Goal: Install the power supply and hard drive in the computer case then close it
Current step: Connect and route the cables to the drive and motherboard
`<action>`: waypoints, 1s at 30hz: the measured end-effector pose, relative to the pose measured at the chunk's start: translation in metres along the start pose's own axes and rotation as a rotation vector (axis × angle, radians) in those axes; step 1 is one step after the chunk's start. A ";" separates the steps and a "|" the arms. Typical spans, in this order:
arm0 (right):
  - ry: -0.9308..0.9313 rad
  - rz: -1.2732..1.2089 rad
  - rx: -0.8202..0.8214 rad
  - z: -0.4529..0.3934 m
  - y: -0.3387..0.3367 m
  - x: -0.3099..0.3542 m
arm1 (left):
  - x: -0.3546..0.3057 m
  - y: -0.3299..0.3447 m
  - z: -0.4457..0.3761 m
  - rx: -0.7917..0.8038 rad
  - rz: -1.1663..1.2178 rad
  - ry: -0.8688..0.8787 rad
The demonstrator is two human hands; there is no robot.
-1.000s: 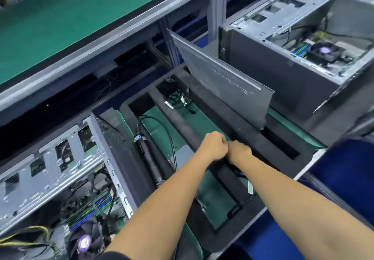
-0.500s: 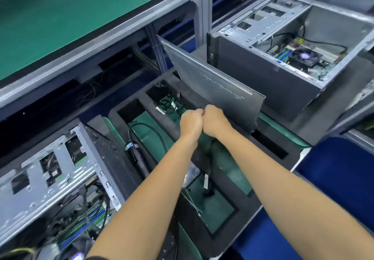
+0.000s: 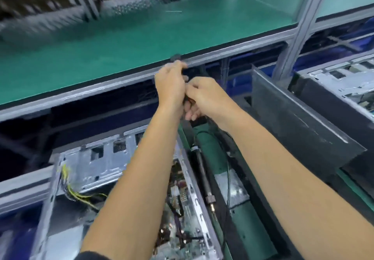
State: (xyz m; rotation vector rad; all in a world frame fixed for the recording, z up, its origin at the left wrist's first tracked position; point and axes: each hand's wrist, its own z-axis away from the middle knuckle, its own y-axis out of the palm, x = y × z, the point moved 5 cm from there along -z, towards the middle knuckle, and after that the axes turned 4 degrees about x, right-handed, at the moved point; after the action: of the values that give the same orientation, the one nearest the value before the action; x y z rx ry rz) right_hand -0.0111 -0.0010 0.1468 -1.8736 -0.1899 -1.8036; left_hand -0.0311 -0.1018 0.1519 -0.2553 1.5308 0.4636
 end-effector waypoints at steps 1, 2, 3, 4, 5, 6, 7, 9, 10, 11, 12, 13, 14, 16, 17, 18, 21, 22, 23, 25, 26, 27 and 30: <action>-0.018 -0.004 0.086 -0.001 0.018 0.005 | -0.011 -0.022 -0.004 -0.056 0.052 0.024; -0.034 0.016 0.153 -0.001 0.036 0.008 | -0.020 -0.044 -0.008 -0.107 0.071 0.055; -0.056 0.054 0.199 -0.001 0.052 0.011 | -0.030 -0.065 -0.011 -0.155 0.040 0.094; -0.086 0.094 0.233 0.000 0.068 0.014 | -0.038 -0.085 -0.013 -0.203 -0.028 0.136; -0.120 0.127 0.263 0.000 0.083 0.017 | -0.046 -0.102 -0.013 -0.242 -0.101 0.184; -0.149 0.154 0.297 0.001 0.098 0.019 | -0.053 -0.118 -0.013 -0.279 -0.152 0.229; -0.165 0.167 0.333 0.002 0.111 0.021 | -0.059 -0.131 -0.012 -0.307 -0.175 0.263; -0.164 0.095 0.441 0.009 0.136 0.027 | -0.069 -0.153 -0.010 -0.339 -0.182 0.306; -0.155 -0.010 0.507 0.014 0.150 0.030 | -0.074 -0.162 -0.008 -0.350 -0.199 0.319; -0.150 -0.130 0.565 0.018 0.165 0.034 | -0.079 -0.170 -0.006 -0.350 -0.227 0.328; -0.147 -0.235 0.600 0.023 0.180 0.039 | -0.082 -0.176 -0.005 -0.335 -0.257 0.332; -0.138 -0.327 0.615 0.027 0.195 0.040 | -0.084 -0.180 -0.003 -0.304 -0.277 0.330; -0.112 -0.420 0.619 0.031 0.211 0.040 | -0.084 -0.182 -0.001 -0.256 -0.279 0.321; -0.008 -0.582 0.616 0.042 0.236 0.030 | -0.075 -0.183 0.005 -0.137 -0.243 0.275; 0.060 -0.641 0.622 0.049 0.247 0.023 | -0.067 -0.184 0.010 -0.084 -0.228 0.243; 0.133 -0.673 0.628 0.056 0.256 0.015 | -0.056 -0.184 0.015 -0.037 -0.221 0.207; 0.275 -0.683 0.594 0.069 0.278 -0.006 | -0.023 -0.189 0.027 0.041 -0.204 0.108; 0.309 -0.652 0.567 0.071 0.282 -0.011 | -0.013 -0.192 0.029 0.054 -0.190 0.075; 0.328 -0.571 0.534 0.071 0.284 -0.017 | -0.006 -0.195 0.030 0.074 -0.174 0.046; 0.249 -0.255 0.534 0.066 0.279 -0.027 | 0.007 -0.197 0.034 0.139 -0.190 0.007; 0.186 -0.038 0.580 0.063 0.272 -0.029 | 0.013 -0.195 0.037 0.179 -0.218 -0.011; 0.141 0.169 0.631 0.059 0.261 -0.032 | 0.019 -0.193 0.040 0.212 -0.237 -0.034; 0.151 0.320 0.732 0.051 0.210 -0.038 | 0.040 -0.184 0.053 0.266 -0.225 -0.082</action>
State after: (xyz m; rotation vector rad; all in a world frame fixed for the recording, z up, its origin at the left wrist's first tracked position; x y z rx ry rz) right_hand 0.1245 -0.1464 0.0542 -1.1711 -0.4059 -1.3866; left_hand 0.0967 -0.2362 0.0905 -0.1956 1.4450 0.0892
